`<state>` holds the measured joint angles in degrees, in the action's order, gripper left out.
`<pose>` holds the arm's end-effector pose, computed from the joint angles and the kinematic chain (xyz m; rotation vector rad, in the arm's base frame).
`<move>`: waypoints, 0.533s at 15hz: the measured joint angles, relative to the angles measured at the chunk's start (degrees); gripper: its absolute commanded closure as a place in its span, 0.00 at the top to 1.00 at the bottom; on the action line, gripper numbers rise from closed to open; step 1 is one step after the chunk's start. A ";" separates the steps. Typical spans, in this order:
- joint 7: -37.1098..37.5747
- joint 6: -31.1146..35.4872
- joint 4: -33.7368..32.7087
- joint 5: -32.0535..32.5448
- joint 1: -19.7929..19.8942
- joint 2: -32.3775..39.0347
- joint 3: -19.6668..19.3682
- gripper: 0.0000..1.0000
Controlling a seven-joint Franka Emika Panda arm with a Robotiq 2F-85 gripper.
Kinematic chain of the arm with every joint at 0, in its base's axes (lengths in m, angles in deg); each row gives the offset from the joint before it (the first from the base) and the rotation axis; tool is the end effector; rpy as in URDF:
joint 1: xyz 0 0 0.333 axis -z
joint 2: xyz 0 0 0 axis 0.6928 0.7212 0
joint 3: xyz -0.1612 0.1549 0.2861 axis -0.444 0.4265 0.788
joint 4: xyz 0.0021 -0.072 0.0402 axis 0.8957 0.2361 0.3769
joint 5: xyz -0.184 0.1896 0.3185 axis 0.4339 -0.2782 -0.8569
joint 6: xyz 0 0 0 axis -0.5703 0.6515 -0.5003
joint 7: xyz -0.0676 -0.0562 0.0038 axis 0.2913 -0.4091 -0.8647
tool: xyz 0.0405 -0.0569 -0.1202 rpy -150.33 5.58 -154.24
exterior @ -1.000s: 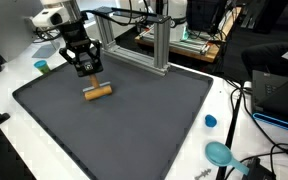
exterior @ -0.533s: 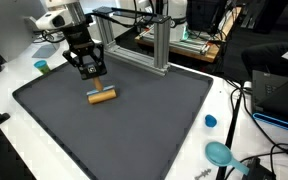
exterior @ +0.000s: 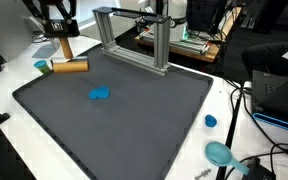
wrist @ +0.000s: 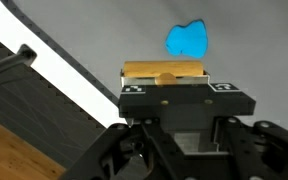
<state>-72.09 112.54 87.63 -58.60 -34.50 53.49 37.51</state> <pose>0.6865 -0.1136 0.4624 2.8073 1.1798 0.2702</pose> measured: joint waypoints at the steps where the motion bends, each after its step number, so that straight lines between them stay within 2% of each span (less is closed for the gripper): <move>1: 2.54 -2.76 -1.34 3.48 -0.53 -1.64 -0.69 0.23; 5: 11.92 -11.02 -3.81 17.23 -3.13 -6.78 -2.16 0.23; 8: 17.44 -13.84 -2.56 23.57 -4.68 -8.70 -2.16 0.23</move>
<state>-54.66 98.70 85.07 -35.03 -39.18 44.79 35.35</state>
